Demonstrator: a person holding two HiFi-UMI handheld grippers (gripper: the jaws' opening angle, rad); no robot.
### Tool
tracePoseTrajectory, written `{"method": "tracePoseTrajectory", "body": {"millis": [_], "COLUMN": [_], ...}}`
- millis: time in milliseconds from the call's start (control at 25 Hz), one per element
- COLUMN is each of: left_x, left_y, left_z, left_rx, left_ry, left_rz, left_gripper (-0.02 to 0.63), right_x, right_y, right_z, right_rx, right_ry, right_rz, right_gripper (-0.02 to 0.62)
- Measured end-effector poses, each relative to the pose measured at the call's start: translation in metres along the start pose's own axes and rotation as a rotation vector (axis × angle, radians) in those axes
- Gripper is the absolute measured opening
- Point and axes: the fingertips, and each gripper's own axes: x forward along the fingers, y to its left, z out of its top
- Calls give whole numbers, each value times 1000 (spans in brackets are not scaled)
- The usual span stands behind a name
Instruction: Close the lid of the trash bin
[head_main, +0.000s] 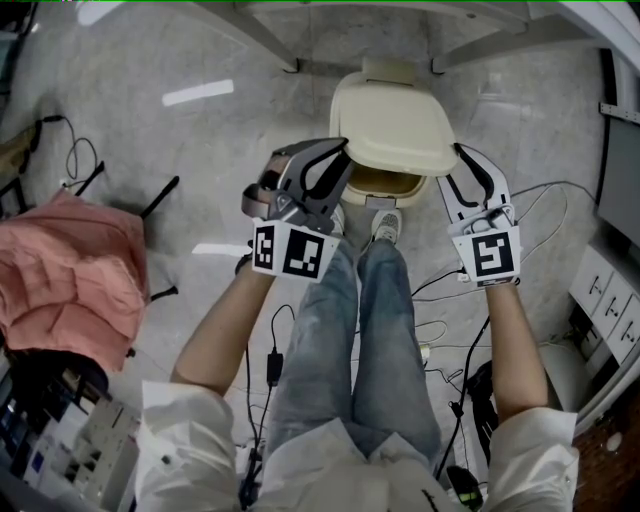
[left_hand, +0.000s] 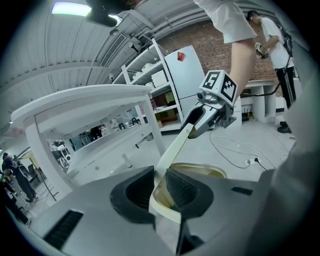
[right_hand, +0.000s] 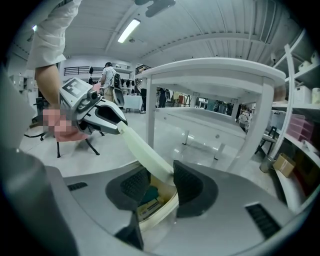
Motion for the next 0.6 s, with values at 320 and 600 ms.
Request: {"method": "tracePoseTrajectory", "body": {"millis": [320,600], "left_x": [-1,-4], "left_y": [-11,-20], "left_z": [-9,-14], "left_rx": [14,25], "left_ry": [16,23], "left_rz": [-30,-60], "left_gripper": [89,95], "right_x": [0,-2], "right_y": [8,16], "right_z": [-11,-19], "right_rx": [-50,-81], "right_ry": [32,49], "right_rz": [17,26], "right_gripper": [149,163]}}
